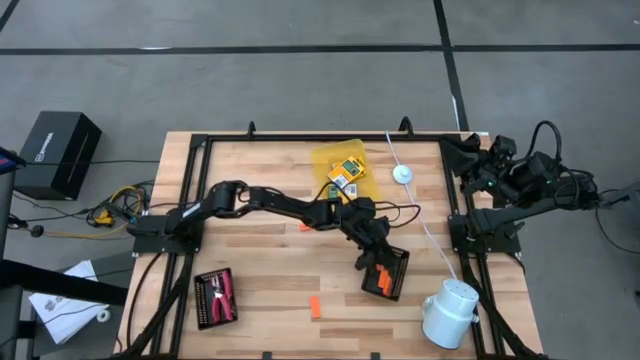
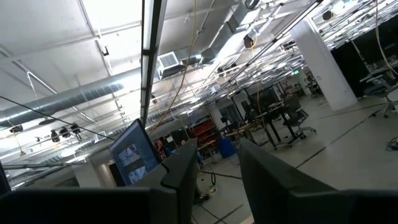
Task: Pick & Place School Supplies
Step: Put the orange eraser into the right black bin
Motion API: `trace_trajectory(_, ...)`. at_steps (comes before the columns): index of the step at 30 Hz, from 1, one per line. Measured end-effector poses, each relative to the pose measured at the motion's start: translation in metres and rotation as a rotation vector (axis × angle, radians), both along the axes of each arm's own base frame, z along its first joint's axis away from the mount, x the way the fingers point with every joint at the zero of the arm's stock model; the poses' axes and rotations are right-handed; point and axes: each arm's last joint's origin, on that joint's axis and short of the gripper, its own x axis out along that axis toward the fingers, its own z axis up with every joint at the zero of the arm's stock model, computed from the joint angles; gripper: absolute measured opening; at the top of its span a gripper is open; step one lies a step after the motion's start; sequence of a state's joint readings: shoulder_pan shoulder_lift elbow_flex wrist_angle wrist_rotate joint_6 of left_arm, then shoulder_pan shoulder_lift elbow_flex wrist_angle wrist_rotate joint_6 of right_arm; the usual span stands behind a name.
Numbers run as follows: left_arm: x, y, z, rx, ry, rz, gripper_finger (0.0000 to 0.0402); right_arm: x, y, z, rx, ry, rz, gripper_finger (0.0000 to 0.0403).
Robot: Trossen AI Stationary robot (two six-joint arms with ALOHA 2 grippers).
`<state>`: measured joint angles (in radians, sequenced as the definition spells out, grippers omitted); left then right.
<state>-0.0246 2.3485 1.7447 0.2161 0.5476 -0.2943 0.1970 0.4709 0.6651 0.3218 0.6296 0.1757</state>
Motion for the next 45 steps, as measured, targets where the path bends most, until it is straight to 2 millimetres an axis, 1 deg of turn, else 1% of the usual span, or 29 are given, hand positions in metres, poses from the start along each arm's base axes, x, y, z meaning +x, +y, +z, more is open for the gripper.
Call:
trace_trajectory(1,0.0,0.001,0.003,-0.004,-0.01,0.003,0.0175,0.0,0.0,0.0,0.0,-0.001,0.0,0.0111)
trace_trajectory(4,-0.007,0.01,0.026,0.009,0.008,0.016,0.0176,0.0,0.0,0.0,0.0,-0.001,0.001,0.0111)
trace_trajectory(6,-0.017,0.022,0.043,0.07,0.048,0.04,0.0169,0.0,0.0,0.0,0.0,-0.002,0.0,0.0111)
trace_trajectory(8,-0.029,0.036,0.055,0.178,0.097,0.063,0.0157,0.0,0.0,0.0,0.0,-0.004,0.002,0.0111)
trace_trajectory(12,-0.059,0.061,0.075,0.378,0.203,0.116,0.0111,0.0,0.0,0.0,-0.001,-0.003,0.004,0.0111)
trace_trajectory(14,-0.076,0.071,0.082,0.425,0.252,0.139,0.008,0.001,0.0,0.0,-0.002,-0.001,0.004,0.0111)
trace_trajectory(15,-0.086,0.075,0.082,0.436,0.285,0.148,0.0063,0.003,0.001,0.0,-0.003,0.003,0.006,0.0111)
trace_trajectory(17,-0.105,0.082,0.077,0.437,0.332,0.158,0.0025,0.006,0.001,-0.001,-0.009,0.01,0.013,0.0111)
trace_trajectory(19,-0.125,0.086,0.07,0.434,0.377,0.164,0.0008,0.008,0.002,0.0,-0.016,0.007,0.027,0.0111)
trace_trajectory(22,-0.157,0.087,0.062,0.433,0.42,0.175,0.0007,0.012,0.004,-0.001,-0.017,0.008,0.034,0.0111)
trace_trajectory(25,-0.187,0.086,0.043,0.427,0.477,0.17,0.0001,0.017,0.006,-0.002,-0.019,0.021,0.04,0.0111)
trace_trajectory(29,-0.214,0.082,0.024,0.423,0.486,0.172,0.0001,0.022,0.007,-0.002,-0.019,0.022,0.039,0.0111)
trace_trajectory(32,-0.223,0.08,0.01,0.405,0.477,0.189,0.0,0.024,0.007,-0.001,-0.016,0.009,0.038,0.0111)
trace_trajectory(35,-0.224,0.08,0.003,0.389,0.444,0.214,0.0,0.025,0.007,0.0,-0.012,-0.012,0.038,0.0111)
trace_trajectory(38,-0.221,0.081,-0.004,0.389,0.413,0.224,0.0,0.028,0.008,0.001,-0.008,-0.032,0.038,0.0111)
trace_trajectory(40,-0.221,0.082,-0.007,0.389,0.424,0.228,0.0,0.031,0.009,0.001,-0.007,-0.033,0.038,0.0111)
trace_trajectory(41,-0.218,0.083,-0.009,0.389,0.41,0.229,0.0,0.033,0.009,0.001,-0.004,-0.037,0.04,0.0111)
trace_trajectory(43,-0.219,0.083,-0.016,0.391,0.448,0.222,0.0,0.036,0.01,0.0,-0.002,-0.034,0.041,0.0111)
trace_trajectory(45,-0.215,0.084,-0.022,0.392,0.441,0.223,0.0,0.04,0.011,0.0,-0.002,-0.031,0.045,0.0111)
